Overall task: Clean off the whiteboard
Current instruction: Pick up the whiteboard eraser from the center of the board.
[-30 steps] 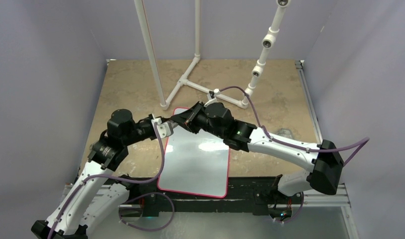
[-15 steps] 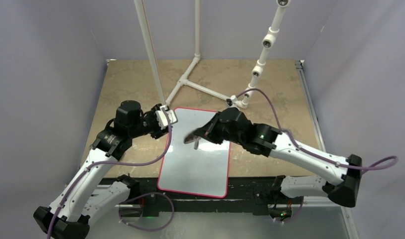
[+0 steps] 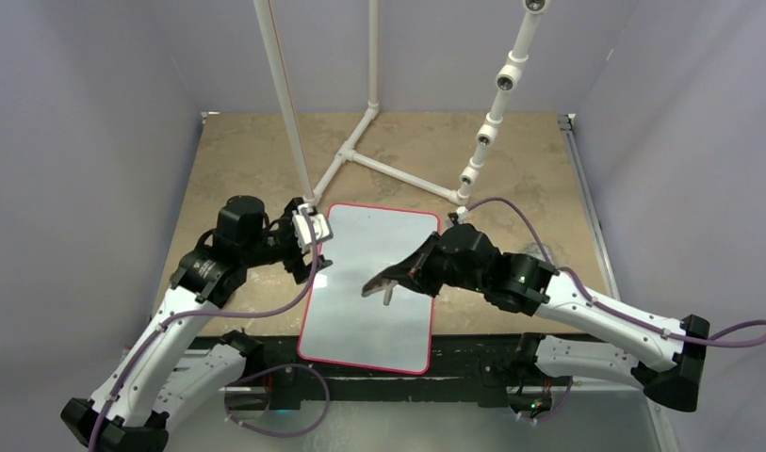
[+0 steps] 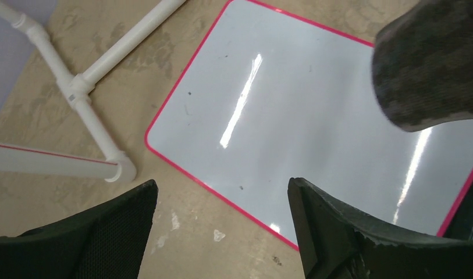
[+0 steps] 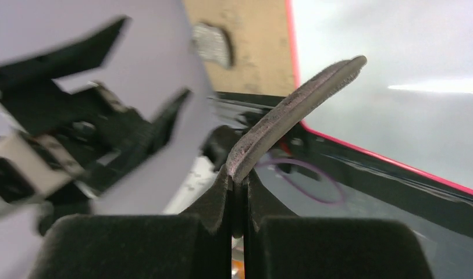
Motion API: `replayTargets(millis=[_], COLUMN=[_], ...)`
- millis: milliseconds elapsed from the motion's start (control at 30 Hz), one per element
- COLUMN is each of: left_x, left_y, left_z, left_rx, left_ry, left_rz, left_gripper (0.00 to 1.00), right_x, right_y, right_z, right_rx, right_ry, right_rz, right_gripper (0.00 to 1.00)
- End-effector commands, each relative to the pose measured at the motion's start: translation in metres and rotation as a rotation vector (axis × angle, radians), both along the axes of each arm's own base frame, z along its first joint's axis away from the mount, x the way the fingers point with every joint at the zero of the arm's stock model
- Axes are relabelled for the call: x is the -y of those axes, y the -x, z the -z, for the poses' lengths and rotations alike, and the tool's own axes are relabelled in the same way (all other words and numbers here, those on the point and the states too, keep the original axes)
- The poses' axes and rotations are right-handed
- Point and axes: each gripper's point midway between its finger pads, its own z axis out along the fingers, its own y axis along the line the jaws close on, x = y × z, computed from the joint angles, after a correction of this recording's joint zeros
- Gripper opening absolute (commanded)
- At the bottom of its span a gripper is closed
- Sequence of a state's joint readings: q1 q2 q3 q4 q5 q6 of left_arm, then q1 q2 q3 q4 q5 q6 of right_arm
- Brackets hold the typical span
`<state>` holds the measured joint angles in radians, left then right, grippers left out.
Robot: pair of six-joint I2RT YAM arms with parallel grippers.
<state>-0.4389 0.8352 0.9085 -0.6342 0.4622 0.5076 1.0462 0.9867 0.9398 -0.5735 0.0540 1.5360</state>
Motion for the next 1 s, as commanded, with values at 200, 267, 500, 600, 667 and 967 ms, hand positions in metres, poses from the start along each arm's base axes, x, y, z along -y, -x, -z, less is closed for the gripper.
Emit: replayTargets(millis=[200, 267, 500, 600, 667, 967], left_x=[0.011, 0.013, 0.01, 0.007, 0.006, -0.012], left_y=[0.061, 0.068, 0.064, 0.042, 0.033, 0.002], left_z=[-0.031, -0.033, -0.014, -0.019, -0.027, -0.045], left_rx=[0.033, 0.033, 0.052, 0.094, 0.127, 0.314], left_ry=[0.12, 0.139, 0.091, 0.088, 0.089, 0.003], left_rz=[0.209, 0.243, 0.253, 0.164, 0.132, 0.03], left_gripper=[0.89, 0.92, 0.94, 0.87, 0.8, 0.0], right_x=[-0.087, -0.094, -0.098, -0.099, -0.1, -0.099], right_y=[-0.046, -0.046, -0.049, -0.049, -0.048, -0.043], right_z=[-0.08, -0.081, -0.104, -0.109, -0.11, -0.106], right_rx=[0.031, 0.023, 0.067, 0.08, 0.07, 0.063], right_ry=[-0.459, -0.476, -0.553, -0.593, -0.616, -0.613], right_rz=[0.064, 0.049, 0.044, 0.038, 0.036, 0.016], right_gripper=[0.0, 0.0, 0.0, 0.0, 0.0, 0.14])
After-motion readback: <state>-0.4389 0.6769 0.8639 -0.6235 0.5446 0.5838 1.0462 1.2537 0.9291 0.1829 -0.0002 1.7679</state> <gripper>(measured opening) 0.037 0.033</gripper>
